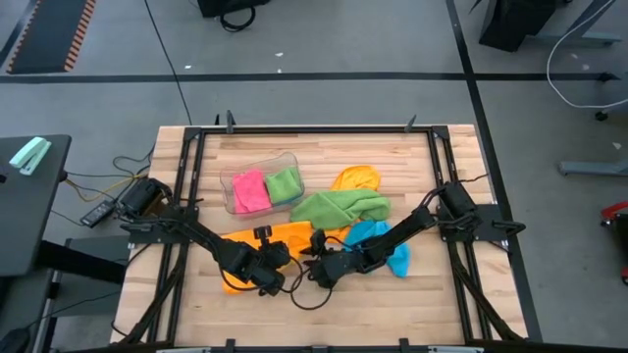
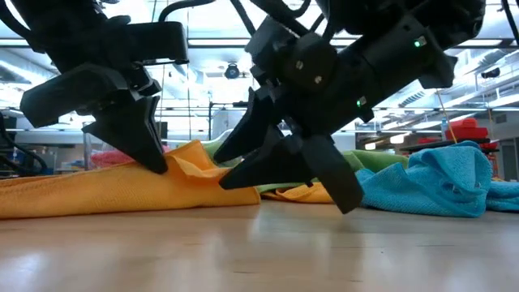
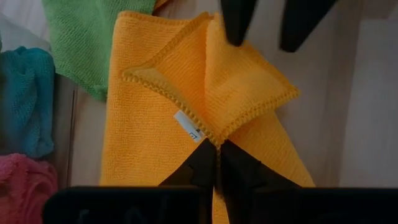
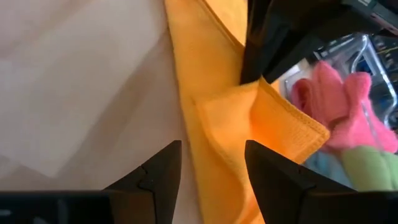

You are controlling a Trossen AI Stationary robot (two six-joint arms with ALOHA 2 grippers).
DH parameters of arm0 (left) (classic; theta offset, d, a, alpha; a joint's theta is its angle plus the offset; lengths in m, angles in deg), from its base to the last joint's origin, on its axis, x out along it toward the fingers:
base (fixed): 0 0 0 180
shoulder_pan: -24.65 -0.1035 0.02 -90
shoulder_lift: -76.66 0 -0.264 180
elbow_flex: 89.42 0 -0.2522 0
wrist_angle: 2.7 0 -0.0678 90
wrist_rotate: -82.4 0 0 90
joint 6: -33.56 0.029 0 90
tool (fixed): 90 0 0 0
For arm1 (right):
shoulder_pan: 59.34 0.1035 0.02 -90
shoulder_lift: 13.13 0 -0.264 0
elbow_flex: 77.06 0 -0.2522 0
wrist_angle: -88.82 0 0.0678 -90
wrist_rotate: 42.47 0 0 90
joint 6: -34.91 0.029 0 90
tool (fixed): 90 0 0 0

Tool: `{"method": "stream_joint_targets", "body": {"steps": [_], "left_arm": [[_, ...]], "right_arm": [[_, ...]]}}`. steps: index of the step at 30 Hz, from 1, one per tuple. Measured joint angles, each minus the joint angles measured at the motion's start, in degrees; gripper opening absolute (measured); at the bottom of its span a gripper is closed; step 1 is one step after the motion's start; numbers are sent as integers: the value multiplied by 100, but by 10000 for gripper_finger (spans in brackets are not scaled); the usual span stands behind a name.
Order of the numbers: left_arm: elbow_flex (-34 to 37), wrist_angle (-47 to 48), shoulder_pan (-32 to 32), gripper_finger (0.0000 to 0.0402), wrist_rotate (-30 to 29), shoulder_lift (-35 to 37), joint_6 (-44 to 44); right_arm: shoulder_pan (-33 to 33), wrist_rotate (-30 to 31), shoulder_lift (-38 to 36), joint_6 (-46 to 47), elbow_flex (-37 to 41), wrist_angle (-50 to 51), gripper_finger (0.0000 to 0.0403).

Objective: Fold microfiber towels
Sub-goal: Fold the bottom yellow microfiber towel

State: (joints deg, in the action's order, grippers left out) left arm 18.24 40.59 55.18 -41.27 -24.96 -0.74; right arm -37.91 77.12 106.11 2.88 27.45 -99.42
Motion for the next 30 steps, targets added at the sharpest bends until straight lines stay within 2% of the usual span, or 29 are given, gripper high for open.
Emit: {"method": "stream_joint_targets", "body": {"steps": [9, 19, 30], "left_arm": [[0, -182, -12, 14, -7, 0, -112], [0, -193, 25, 39, -7, 0, -116], [0, -281, 196, 16, -7, 0, -105]], "right_arm": [[-186, 17, 0, -52, 0, -63, 179], [-195, 149, -4, 498, 0, -352, 116], [-30, 379, -4, 496, 0, -341, 54]]}}
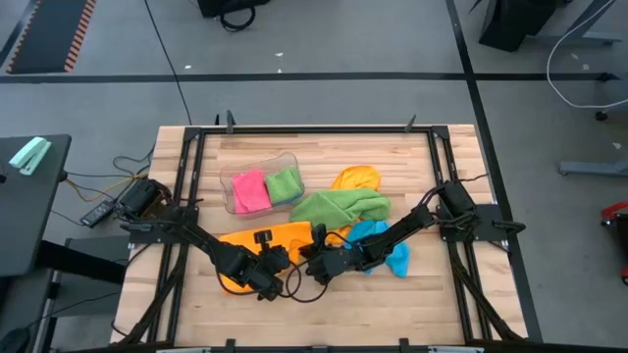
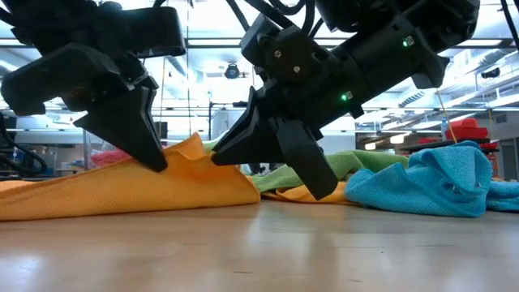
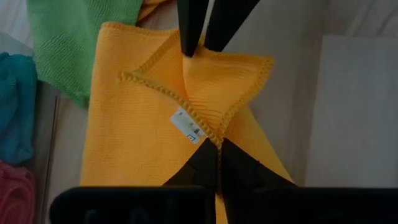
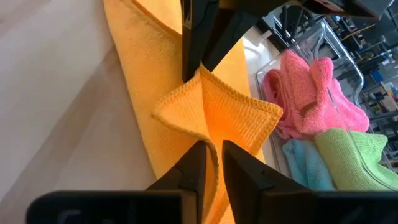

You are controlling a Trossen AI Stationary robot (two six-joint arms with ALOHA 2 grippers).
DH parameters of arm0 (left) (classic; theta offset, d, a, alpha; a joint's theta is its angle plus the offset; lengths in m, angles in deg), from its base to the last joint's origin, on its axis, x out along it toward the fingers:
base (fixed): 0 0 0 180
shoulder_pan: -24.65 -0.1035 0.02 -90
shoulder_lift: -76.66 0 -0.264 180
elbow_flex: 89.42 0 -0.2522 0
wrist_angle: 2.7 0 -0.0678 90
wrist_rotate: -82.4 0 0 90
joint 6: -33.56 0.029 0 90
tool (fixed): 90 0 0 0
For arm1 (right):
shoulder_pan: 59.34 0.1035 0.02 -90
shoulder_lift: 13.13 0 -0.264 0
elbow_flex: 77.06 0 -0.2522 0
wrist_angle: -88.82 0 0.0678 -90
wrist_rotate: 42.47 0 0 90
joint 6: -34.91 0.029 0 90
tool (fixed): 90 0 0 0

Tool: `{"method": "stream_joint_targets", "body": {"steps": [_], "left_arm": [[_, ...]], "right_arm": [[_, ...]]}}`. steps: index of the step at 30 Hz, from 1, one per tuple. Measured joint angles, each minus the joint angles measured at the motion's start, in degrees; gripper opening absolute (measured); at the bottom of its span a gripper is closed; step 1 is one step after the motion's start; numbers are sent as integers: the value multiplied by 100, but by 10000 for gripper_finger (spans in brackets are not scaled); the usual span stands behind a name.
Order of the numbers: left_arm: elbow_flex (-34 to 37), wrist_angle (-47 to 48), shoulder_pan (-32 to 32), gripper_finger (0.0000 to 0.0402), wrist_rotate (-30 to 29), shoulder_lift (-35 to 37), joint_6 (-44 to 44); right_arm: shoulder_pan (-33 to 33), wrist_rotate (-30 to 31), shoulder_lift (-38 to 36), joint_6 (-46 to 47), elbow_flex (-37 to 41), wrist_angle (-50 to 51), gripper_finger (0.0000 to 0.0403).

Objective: Fold microfiber towels
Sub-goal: Fold the bottom yellow microfiber towel

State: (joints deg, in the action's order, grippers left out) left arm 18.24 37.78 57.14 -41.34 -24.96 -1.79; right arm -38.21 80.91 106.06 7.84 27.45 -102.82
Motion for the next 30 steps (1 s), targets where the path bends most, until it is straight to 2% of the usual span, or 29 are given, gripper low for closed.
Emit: {"method": "stream_joint_targets", "body": {"steps": [7, 11, 18, 25, 30], "left_arm": [[-2, -164, 0, 39, 0, 0, 46], [-2, -166, 19, 33, 44, 0, 46], [-2, -222, 130, 19, 58, 0, 286], [-5, -677, 149, 47, 399, -60, 860], [-11, -1165, 149, 59, 538, -285, 1058]], "right_arm": [[-14, -129, 0, 153, 0, 2, 43], [43, -130, -5, 157, 0, 38, 43], [131, -143, -332, 339, 0, 922, 43], [127, -677, -531, 612, -2, 1646, 43], [172, -686, -532, 923, 0, 2178, 43]]}}
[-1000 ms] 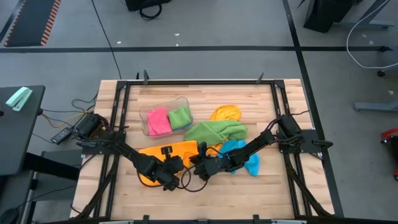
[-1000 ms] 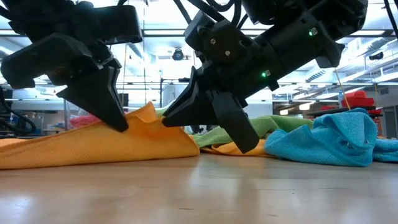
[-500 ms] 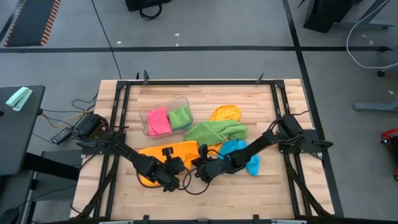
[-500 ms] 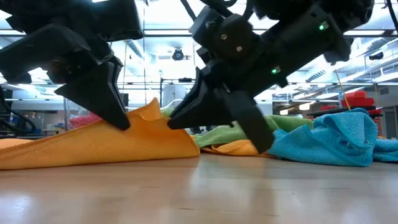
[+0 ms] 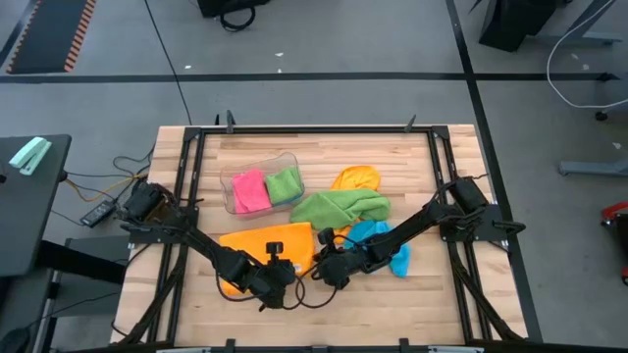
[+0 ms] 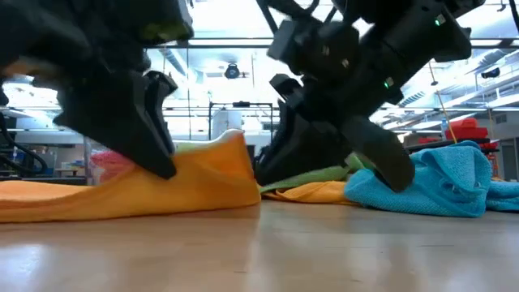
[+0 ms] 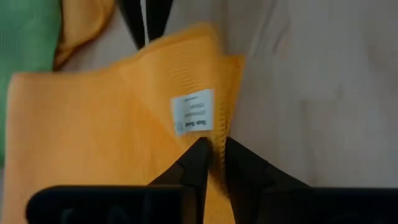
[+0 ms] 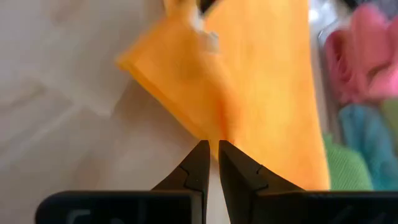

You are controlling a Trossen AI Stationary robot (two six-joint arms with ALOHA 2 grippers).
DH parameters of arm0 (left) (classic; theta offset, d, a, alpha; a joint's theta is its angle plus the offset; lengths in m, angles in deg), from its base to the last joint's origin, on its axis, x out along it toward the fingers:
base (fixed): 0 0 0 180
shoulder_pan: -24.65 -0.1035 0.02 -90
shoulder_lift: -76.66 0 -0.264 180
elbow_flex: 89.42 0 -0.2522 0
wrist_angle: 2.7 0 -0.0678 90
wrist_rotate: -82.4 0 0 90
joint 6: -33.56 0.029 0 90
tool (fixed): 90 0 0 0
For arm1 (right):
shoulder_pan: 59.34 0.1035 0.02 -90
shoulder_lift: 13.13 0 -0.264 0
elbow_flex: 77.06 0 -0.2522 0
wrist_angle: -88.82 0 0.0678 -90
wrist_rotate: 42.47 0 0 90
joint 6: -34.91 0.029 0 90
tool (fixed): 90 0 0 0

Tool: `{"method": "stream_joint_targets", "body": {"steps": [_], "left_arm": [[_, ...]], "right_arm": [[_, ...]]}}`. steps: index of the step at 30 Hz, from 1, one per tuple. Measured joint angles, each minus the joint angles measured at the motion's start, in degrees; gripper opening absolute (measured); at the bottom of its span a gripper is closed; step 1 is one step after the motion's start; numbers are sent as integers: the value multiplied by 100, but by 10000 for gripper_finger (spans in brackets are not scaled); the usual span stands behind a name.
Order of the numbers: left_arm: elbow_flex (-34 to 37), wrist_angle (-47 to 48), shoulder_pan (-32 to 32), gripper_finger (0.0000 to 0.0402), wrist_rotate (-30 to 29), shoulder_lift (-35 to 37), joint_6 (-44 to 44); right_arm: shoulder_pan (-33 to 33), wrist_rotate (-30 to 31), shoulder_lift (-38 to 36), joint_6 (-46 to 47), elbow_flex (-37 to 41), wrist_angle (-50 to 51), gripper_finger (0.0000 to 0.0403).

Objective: Fold microfiber towels
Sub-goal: Fold the bottom yellow microfiber towel

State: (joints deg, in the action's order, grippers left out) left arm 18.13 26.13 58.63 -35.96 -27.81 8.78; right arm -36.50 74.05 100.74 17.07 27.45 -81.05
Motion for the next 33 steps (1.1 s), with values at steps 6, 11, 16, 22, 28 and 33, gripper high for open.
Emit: {"method": "stream_joint_targets", "body": {"steps": [6, 11, 16, 22, 28, 33], "left_arm": [[2, -338, -4, 49, 197, -272, 5], [4, -490, -3, 43, 424, -365, 92], [0, -950, -4, 54, 544, -441, 350], [6, -1054, 4, 86, 577, -456, 357], [9, -1132, 45, 137, 578, -409, 438], [2, -1022, 282, 165, 661, -167, 804]], "right_arm": [[114, -4, -145, 402, -2, 822, 43], [198, -105, -403, 483, -11, 1141, 43], [284, -249, -617, 508, -25, 1251, 43], [305, -465, -761, 1235, -26, 1472, 56], [284, -580, -759, 1594, -26, 1599, 80], [285, -590, -759, 1835, -26, 1623, 91]]}}
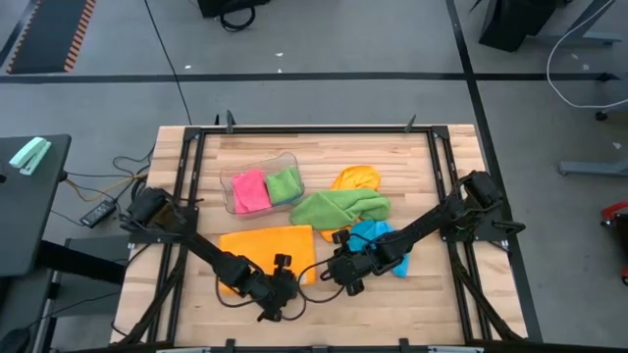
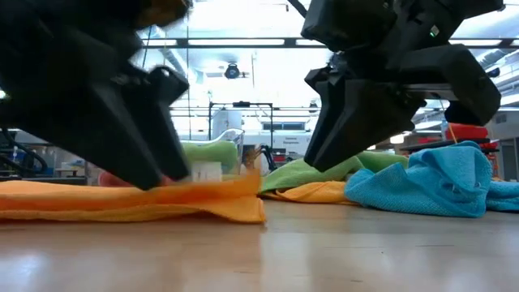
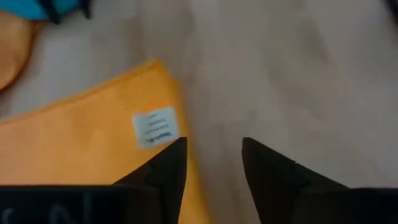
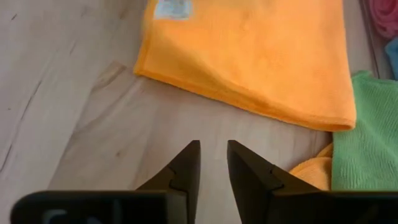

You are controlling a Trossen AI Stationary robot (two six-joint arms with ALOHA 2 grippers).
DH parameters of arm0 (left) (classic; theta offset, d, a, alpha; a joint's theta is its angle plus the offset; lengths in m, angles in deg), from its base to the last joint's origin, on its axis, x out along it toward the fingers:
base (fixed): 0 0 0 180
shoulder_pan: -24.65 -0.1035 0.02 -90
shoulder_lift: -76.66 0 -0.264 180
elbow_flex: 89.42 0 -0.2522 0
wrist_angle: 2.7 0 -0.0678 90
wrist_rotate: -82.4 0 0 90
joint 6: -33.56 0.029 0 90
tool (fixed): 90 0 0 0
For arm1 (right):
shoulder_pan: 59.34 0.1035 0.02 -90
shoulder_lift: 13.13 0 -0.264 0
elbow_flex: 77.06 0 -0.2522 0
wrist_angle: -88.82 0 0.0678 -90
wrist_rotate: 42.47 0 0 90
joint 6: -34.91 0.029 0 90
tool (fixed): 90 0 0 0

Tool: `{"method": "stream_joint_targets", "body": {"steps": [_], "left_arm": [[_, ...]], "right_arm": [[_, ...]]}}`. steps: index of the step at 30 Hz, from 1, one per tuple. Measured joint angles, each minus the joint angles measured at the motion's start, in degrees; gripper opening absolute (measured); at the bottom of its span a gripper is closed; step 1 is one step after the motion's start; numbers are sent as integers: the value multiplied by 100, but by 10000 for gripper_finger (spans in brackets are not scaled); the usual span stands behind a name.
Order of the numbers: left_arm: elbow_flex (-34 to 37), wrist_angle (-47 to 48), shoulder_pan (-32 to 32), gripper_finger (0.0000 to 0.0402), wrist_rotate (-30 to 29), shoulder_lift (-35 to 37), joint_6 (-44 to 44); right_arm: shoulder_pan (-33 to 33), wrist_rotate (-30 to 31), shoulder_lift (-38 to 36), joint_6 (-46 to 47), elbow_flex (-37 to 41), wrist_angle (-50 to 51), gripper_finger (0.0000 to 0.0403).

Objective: Fold microfiber towels
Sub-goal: Fold the bottom yellow microfiber towel

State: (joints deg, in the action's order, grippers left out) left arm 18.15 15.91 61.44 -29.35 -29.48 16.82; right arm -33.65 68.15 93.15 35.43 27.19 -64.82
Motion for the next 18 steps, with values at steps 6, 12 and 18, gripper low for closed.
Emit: {"method": "stream_joint_targets", "body": {"steps": [6, 12, 18], "left_arm": [[4, 744, 274, 158, 226, 311, -81], [-1, 2330, 515, 143, 604, 437, -818], [0, 3536, 764, 142, 1032, 437, -1774]], "right_arm": [[-1, -2, 0, 100, 0, -35, 92], [-4, 0, 2, 103, 0, -60, 92], [-4, 2, 7, 185, 0, -105, 92]]}}
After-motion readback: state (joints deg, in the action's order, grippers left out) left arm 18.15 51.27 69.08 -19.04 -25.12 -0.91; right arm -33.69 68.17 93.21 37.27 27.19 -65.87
